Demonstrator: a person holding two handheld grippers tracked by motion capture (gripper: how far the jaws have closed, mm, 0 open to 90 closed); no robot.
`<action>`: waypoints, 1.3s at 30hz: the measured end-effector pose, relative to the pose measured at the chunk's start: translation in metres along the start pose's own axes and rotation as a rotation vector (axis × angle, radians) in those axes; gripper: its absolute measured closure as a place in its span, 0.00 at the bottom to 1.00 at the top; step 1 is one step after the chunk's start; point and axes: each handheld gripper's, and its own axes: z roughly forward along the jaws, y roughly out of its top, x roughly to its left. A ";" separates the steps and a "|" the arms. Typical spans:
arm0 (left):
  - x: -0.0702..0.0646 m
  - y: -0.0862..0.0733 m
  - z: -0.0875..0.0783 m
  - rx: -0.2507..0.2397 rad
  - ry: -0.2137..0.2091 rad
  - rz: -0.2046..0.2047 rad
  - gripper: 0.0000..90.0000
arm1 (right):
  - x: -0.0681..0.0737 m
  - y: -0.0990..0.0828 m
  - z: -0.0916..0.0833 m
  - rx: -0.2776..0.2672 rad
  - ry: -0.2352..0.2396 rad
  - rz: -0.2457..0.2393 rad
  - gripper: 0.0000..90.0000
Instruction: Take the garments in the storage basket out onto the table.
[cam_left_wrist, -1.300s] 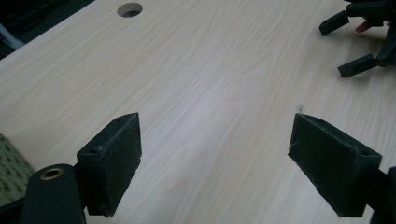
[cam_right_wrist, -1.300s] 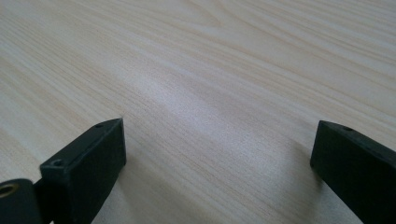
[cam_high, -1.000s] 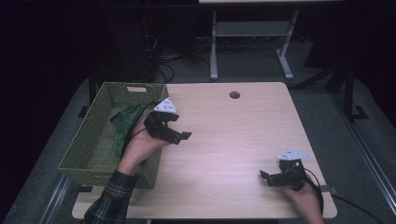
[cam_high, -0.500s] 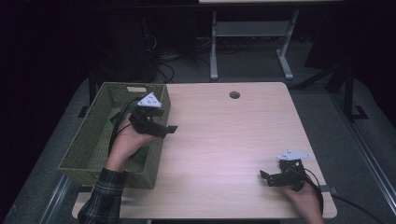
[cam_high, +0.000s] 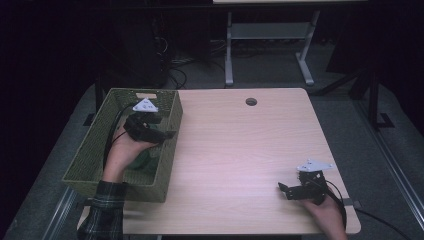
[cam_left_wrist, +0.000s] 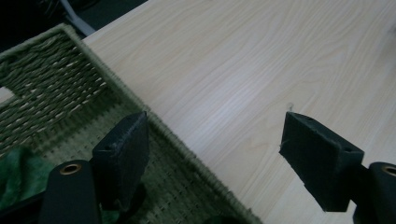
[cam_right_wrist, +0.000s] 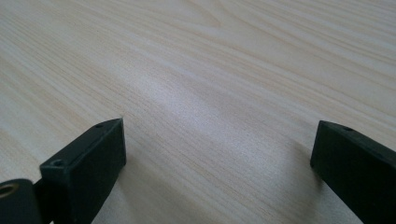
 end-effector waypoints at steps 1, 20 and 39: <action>0.003 -0.001 -0.002 0.001 0.010 0.002 0.27 | 0.000 0.000 0.000 0.000 0.000 0.000 0.03; 0.023 -0.021 -0.006 0.068 0.077 -0.034 0.46 | 0.000 0.000 0.000 0.000 0.000 0.000 0.03; 0.051 -0.055 0.005 0.183 0.150 -0.098 0.58 | 0.000 0.000 0.000 0.000 0.000 0.000 0.03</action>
